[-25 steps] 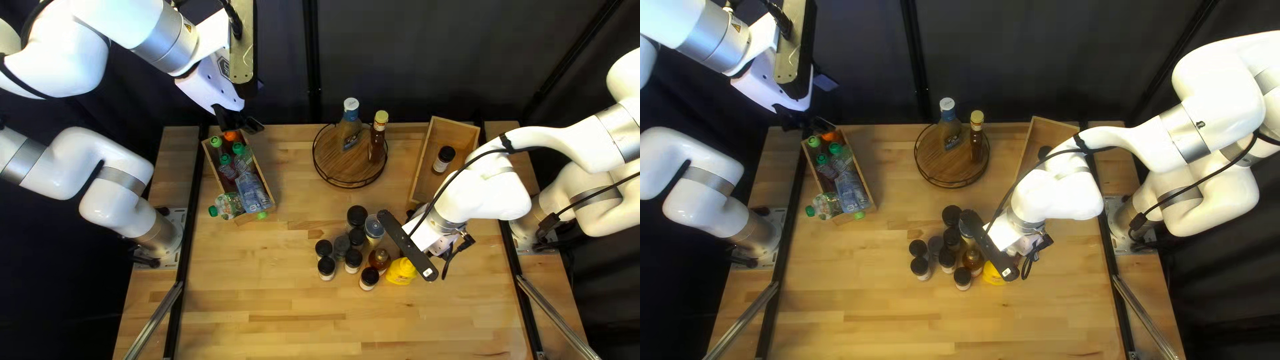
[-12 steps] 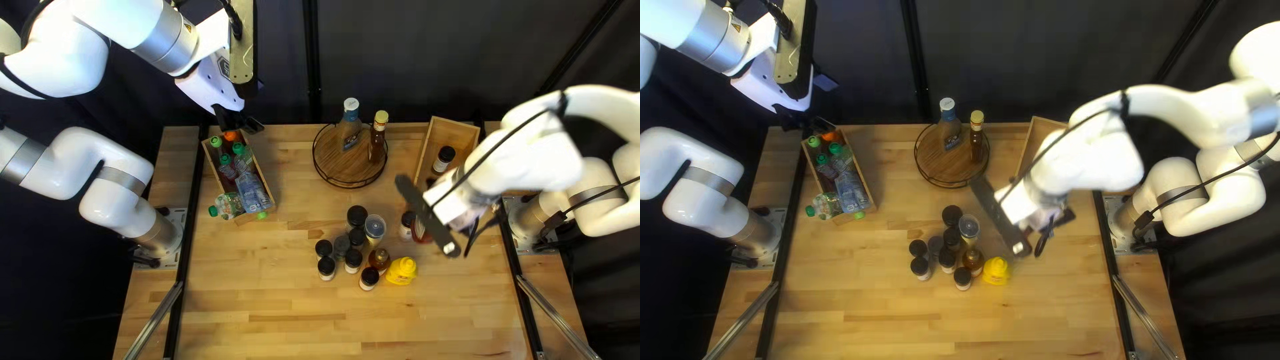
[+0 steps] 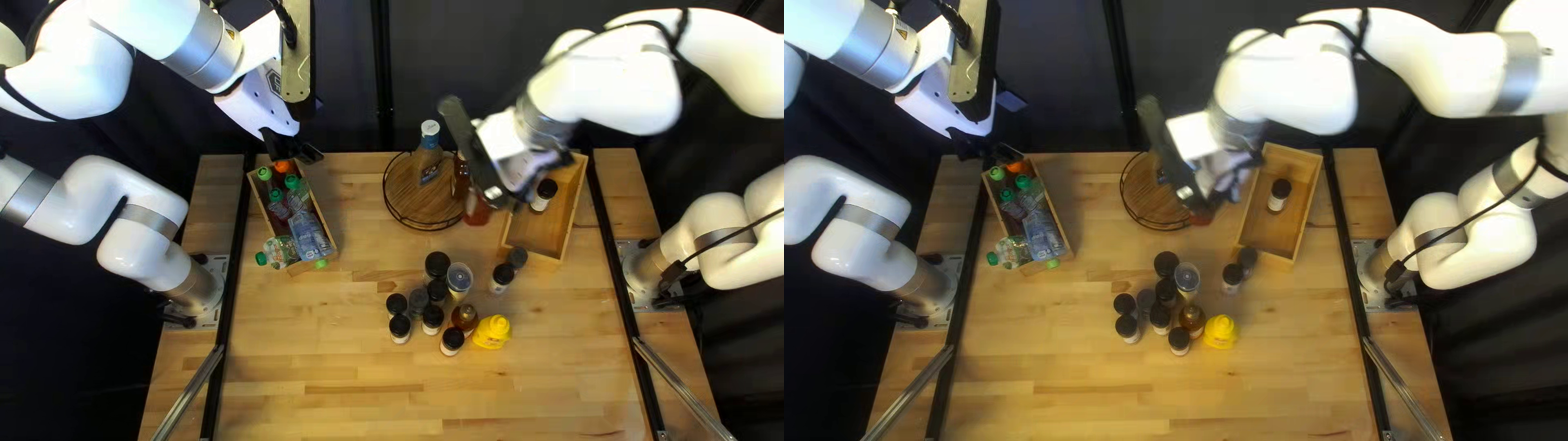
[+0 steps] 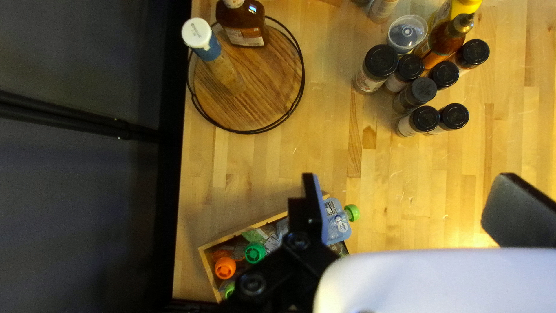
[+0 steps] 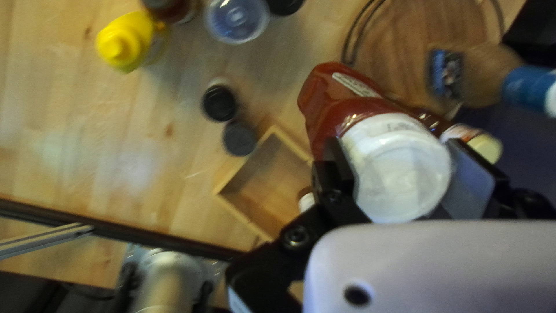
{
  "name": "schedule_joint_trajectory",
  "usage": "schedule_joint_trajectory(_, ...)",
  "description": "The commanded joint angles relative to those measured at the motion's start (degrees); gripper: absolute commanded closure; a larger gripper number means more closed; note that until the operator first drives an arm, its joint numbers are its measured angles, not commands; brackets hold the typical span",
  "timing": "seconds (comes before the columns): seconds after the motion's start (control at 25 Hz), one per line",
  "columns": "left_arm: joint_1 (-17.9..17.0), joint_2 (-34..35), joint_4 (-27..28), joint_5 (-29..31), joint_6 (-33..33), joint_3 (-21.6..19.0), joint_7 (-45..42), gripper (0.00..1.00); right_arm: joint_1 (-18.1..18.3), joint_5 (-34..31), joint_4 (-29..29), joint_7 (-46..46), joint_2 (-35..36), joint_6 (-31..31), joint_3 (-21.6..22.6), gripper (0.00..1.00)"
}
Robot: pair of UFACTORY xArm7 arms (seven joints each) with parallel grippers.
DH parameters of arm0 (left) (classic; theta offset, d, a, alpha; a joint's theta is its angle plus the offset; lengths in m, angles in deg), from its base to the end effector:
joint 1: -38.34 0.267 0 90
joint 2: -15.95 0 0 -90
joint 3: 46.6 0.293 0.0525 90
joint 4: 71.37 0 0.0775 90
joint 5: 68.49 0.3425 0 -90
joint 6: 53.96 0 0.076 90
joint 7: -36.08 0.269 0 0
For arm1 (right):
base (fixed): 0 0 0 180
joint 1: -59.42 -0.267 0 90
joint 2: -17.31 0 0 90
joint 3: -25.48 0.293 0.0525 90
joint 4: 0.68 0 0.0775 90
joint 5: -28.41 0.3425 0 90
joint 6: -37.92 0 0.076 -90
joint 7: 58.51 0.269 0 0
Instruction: Separate condiments, baby food and spices and place it in 3 different racks/containers
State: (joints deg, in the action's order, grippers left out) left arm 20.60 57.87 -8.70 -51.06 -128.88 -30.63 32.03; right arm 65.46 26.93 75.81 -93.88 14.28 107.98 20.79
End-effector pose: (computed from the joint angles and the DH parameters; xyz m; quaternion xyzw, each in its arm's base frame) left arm 0.3654 0.0754 0.4720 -0.9680 -0.0063 -0.2473 0.0415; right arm 0.4970 -0.1003 0.3234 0.9729 0.2158 0.0718 0.0417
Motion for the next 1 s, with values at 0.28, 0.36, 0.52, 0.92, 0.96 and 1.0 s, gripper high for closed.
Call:
schedule_joint_trajectory(0.28,0.00,0.00,0.00,0.00,0.00,0.00,0.00,0.00,3.33,4.24,5.42,-9.10,12.76,-6.01,-1.90,1.00)
schedule_joint_trajectory(0.36,0.00,0.00,0.00,0.00,0.00,0.00,0.00,0.00,3.32,3.90,4.53,-9.45,13.25,-7.85,-1.91,1.00)
schedule_joint_trajectory(0.52,0.00,0.00,0.00,0.00,0.00,0.00,0.00,0.00,3.32,3.25,3.89,-10.33,14.55,-9.89,-1.90,1.00)
schedule_joint_trajectory(0.92,0.00,0.00,0.00,0.00,0.00,0.00,0.00,0.00,3.49,1.59,3.27,-10.63,17.51,-12.13,-2.38,1.00)
schedule_joint_trajectory(0.96,0.00,0.00,0.00,0.00,0.00,0.00,0.00,0.00,3.45,1.47,3.32,-10.60,17.97,-12.37,-2.38,1.00)
schedule_joint_trajectory(1.0,0.00,0.00,0.00,0.00,0.00,0.00,0.00,0.00,3.43,1.38,3.34,-10.62,18.27,-12.53,-2.38,1.00)
